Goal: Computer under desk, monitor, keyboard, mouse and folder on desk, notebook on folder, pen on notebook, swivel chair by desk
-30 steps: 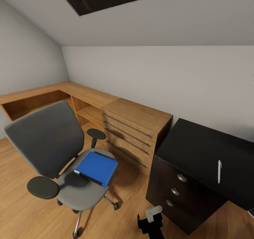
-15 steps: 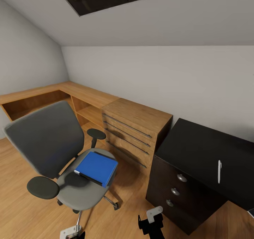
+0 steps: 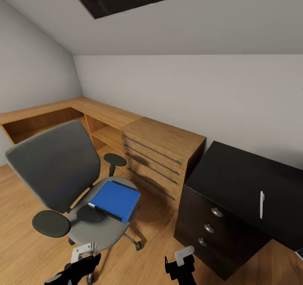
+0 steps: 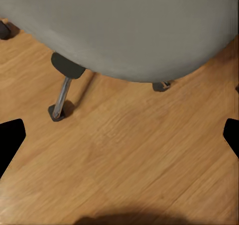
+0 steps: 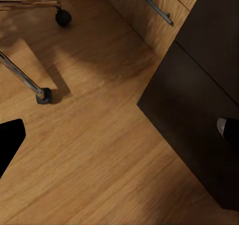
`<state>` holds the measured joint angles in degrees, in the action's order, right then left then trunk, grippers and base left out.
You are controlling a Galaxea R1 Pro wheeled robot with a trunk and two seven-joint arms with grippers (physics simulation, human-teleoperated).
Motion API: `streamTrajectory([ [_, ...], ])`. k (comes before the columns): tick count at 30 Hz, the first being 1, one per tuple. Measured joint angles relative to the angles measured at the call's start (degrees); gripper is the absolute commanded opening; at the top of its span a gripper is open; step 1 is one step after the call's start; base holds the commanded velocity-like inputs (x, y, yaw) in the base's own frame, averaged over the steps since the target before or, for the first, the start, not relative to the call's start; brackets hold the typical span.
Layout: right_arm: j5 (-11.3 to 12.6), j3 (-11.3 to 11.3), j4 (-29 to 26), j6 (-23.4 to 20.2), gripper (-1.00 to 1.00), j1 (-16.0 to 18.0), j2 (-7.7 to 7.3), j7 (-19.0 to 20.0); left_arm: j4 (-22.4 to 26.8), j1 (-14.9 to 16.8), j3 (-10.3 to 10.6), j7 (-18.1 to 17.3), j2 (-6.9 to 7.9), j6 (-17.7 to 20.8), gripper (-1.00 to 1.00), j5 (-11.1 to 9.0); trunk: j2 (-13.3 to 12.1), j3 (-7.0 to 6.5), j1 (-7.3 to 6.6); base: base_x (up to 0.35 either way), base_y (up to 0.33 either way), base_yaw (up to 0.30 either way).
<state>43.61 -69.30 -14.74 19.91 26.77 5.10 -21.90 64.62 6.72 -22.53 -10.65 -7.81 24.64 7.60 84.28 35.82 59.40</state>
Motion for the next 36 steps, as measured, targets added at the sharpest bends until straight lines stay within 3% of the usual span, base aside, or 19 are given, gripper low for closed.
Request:
streamTrajectory([
  [4,0.0,0.0,0.0,0.0,1.00,0.0,0.00,0.0,5.1,0.0,2.9,0.0,-0.16,5.6,1.00,0.0,0.0,0.00,0.00,0.000,0.000,0.000],
  [10,0.0,0.0,0.1,0.0,1.00,0.0,0.00,0.0,10.9,0.0,4.8,0.0,-0.26,11.7,1.00,0.0,0.0,0.00,0.00,0.000,0.000,0.000],
  [17,0.0,0.0,0.1,0.0,1.00,0.0,0.00,0.1,14.0,0.0,9.3,0.0,-0.30,16.3,1.00,-0.1,0.0,0.00,0.00,0.000,0.000,0.000],
  [21,0.0,0.0,0.1,0.0,1.00,0.0,0.00,0.1,14.6,0.0,10.4,0.0,-0.30,17.0,1.00,-0.2,0.0,0.00,0.00,0.000,0.000,0.000],
  [26,0.0,0.0,0.1,0.0,1.00,0.0,0.00,0.1,16.3,0.0,13.8,0.0,-0.32,18.4,1.00,-0.3,0.0,0.00,0.00,0.000,0.000,0.000],
  [30,0.0,0.0,0.1,0.0,1.00,0.0,0.00,0.1,19.8,0.0,17.1,0.2,-1.27,23.0,1.00,-0.4,0.0,0.00,0.00,0.000,0.000,0.000],
  [36,0.0,-0.1,0.5,0.0,1.00,0.0,0.02,0.1,22.7,0.1,18.7,1.3,-2.13,27.6,1.00,-0.1,0.0,0.00,0.00,0.000,0.000,0.000],
])
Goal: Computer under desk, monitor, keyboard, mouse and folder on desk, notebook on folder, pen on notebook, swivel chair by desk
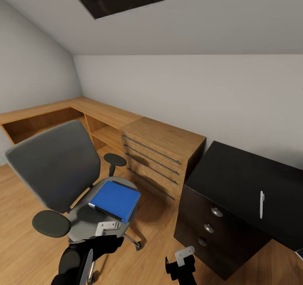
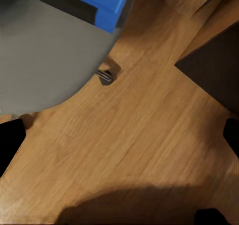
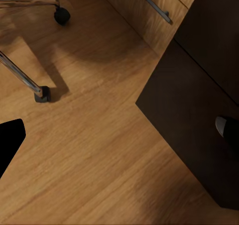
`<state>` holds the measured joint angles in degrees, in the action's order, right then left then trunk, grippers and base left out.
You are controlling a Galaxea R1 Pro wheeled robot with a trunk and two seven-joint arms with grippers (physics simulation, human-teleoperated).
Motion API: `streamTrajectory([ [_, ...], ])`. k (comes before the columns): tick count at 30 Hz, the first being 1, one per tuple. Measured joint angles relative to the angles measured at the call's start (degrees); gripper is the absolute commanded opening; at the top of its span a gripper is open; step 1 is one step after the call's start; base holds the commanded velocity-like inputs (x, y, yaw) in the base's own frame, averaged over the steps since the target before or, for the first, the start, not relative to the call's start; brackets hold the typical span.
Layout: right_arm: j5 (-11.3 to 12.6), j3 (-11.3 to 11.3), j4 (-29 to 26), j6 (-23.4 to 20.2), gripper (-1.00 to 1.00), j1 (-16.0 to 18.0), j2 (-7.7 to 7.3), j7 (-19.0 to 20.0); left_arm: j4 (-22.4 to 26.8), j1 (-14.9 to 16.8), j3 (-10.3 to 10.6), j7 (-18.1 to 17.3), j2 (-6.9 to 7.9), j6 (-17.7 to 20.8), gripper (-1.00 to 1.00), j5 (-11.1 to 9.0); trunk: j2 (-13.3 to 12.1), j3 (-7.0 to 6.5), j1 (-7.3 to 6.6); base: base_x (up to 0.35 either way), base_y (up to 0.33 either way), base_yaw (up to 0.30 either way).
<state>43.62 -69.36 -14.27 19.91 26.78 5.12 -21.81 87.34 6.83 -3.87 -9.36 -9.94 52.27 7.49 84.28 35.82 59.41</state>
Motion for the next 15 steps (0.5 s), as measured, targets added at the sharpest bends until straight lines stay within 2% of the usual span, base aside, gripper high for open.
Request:
streamTrajectory([
  [3,0.0,0.0,0.1,0.0,1.00,0.0,0.04,0.0,0.0,0.3,0.1,1.9,0.00,2.0,1.00,0.1,0.0,0.00,0.00,0.000,0.000,0.000],
  [6,0.0,-0.1,0.1,0.0,1.00,0.0,0.06,0.0,-0.2,2.1,0.3,5.1,-0.01,4.0,1.00,0.3,0.0,0.00,0.00,0.000,0.000,0.000],
  [10,0.0,-0.2,0.1,0.1,1.00,0.0,0.26,0.0,-2.3,7.6,0.3,11.7,-0.02,5.0,1.00,0.7,0.0,0.00,0.00,0.000,0.000,0.000],
  [15,0.0,-0.1,0.1,0.1,1.00,0.0,0.65,0.0,-6.4,13.1,0.3,15.1,-0.01,5.3,1.00,0.3,0.0,0.00,0.00,0.000,0.000,0.000],
])
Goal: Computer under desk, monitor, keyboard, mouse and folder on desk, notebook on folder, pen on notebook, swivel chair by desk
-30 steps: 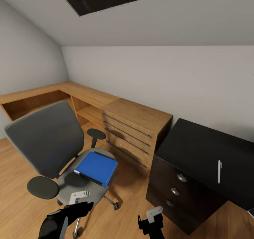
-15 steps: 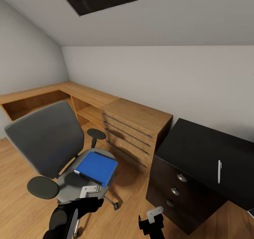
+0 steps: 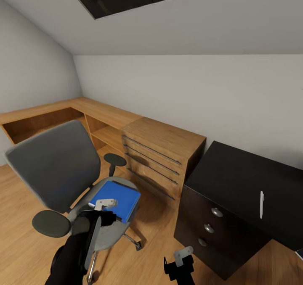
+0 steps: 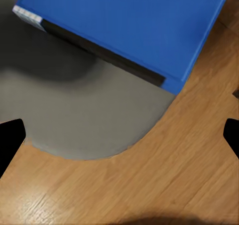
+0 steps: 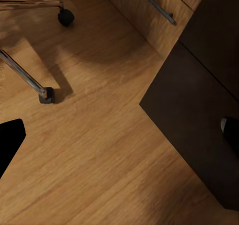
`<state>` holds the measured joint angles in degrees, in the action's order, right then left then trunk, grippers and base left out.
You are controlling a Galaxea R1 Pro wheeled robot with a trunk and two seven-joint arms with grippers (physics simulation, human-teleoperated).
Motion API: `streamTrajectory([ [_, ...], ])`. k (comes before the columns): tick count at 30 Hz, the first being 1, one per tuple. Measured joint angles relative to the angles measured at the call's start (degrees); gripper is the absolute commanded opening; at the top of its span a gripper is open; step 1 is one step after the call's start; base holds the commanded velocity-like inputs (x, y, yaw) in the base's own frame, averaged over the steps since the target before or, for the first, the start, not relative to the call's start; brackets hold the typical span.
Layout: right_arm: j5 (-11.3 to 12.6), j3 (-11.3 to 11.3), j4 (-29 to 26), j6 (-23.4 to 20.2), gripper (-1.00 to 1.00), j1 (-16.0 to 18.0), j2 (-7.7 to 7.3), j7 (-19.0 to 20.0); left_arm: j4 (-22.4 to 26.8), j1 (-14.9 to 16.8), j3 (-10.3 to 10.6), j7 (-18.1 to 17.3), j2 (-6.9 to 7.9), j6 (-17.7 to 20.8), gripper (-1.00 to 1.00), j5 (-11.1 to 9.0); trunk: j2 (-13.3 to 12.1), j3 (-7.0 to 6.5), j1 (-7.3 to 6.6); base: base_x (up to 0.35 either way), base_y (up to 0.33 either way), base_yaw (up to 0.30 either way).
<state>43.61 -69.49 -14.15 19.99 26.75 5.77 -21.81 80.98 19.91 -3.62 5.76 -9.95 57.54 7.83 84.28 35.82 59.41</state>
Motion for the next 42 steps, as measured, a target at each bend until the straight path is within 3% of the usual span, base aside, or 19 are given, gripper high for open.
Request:
streamTrajectory([
  [8,0.0,0.0,-0.1,0.0,1.00,0.0,0.12,0.0,-8.3,8.1,-0.3,0.9,0.01,0.0,1.00,-0.2,0.0,0.00,0.00,0.000,0.000,0.000],
  [12,0.0,0.0,-0.2,0.0,1.00,0.0,0.15,0.0,-13.0,12.7,-1.6,1.0,0.01,-0.1,1.00,-0.3,0.0,0.00,0.00,0.000,0.000,0.000],
  [17,0.0,0.1,-0.3,2.2,1.00,-0.1,0.11,0.2,-16.3,16.0,-2.4,0.8,0.01,-1.2,1.00,-1.3,0.0,0.00,0.00,0.000,0.000,0.000],
  [24,0.2,0.1,-0.1,8.4,1.00,-0.9,0.01,4.8,-19.0,16.8,-2.7,0.7,0.01,-6.8,1.00,-3.6,0.0,0.00,-0.02,0.062,0.012,0.000],
  [42,0.3,0.1,0.1,9.1,1.00,-1.5,0.04,7.4,-21.3,16.9,-2.9,0.8,0.01,-7.7,1.00,-3.7,0.0,0.00,-0.02,0.239,0.034,0.000],
])
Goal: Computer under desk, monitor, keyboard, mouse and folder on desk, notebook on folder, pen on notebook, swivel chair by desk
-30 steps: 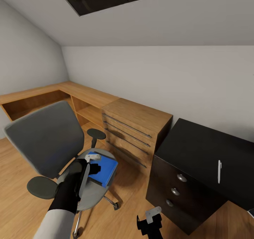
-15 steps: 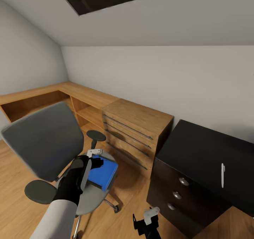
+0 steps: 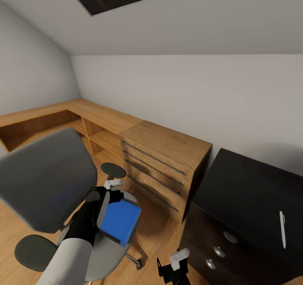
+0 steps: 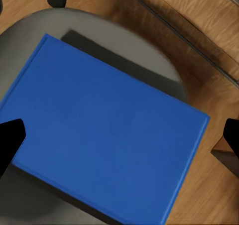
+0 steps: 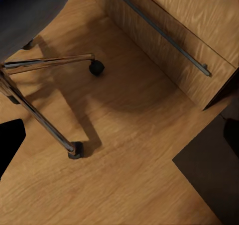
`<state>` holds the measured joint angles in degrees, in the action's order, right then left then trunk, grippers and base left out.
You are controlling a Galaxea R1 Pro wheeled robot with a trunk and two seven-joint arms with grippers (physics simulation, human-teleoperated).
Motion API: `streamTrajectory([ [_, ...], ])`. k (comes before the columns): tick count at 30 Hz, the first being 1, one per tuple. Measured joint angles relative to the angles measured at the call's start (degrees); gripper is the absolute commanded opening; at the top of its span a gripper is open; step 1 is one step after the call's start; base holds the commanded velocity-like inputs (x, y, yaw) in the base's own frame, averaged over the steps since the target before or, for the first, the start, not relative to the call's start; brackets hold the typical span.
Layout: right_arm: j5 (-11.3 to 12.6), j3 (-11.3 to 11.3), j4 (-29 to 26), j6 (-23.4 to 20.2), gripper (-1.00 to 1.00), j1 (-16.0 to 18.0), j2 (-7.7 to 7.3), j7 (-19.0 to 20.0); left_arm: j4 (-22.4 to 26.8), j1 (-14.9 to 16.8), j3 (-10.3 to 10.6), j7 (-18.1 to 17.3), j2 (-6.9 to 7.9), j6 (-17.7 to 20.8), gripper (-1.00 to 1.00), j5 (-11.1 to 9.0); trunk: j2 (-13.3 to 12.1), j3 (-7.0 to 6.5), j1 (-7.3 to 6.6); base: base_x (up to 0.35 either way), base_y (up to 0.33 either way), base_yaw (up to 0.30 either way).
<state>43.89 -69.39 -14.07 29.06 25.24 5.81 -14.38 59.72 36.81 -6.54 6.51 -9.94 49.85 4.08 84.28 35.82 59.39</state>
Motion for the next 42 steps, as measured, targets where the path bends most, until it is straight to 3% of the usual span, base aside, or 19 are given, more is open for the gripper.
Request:
streamTrajectory([
  [11,0.0,0.0,0.0,-0.1,1.00,-0.1,0.00,0.2,-1.3,0.0,-0.2,0.1,0.01,0.0,1.00,0.0,0.0,0.00,0.02,0.045,0.030,0.000],
  [15,0.0,0.0,0.0,-0.2,1.00,-0.1,0.01,0.2,-2.2,0.0,-0.4,0.1,0.63,0.0,1.00,0.0,0.0,0.00,0.02,0.003,0.002,0.000],
  [21,0.0,0.0,0.0,-0.3,1.00,-0.1,0.07,0.2,-2.7,0.0,-3.1,0.0,1.06,0.0,1.00,0.0,0.0,0.00,0.02,0.000,0.000,0.000],
  [26,0.0,-0.1,-0.1,-0.3,1.00,-0.1,0.12,0.2,-2.7,0.0,-3.9,0.1,1.17,0.0,1.00,0.0,0.0,0.00,0.02,0.000,0.000,0.001],
  [42,0.0,-0.1,-0.1,-0.4,1.00,-0.1,0.26,0.1,-2.7,0.0,-4.2,0.1,1.83,0.0,1.00,0.0,0.0,0.46,0.02,0.000,0.000,0.076],
])
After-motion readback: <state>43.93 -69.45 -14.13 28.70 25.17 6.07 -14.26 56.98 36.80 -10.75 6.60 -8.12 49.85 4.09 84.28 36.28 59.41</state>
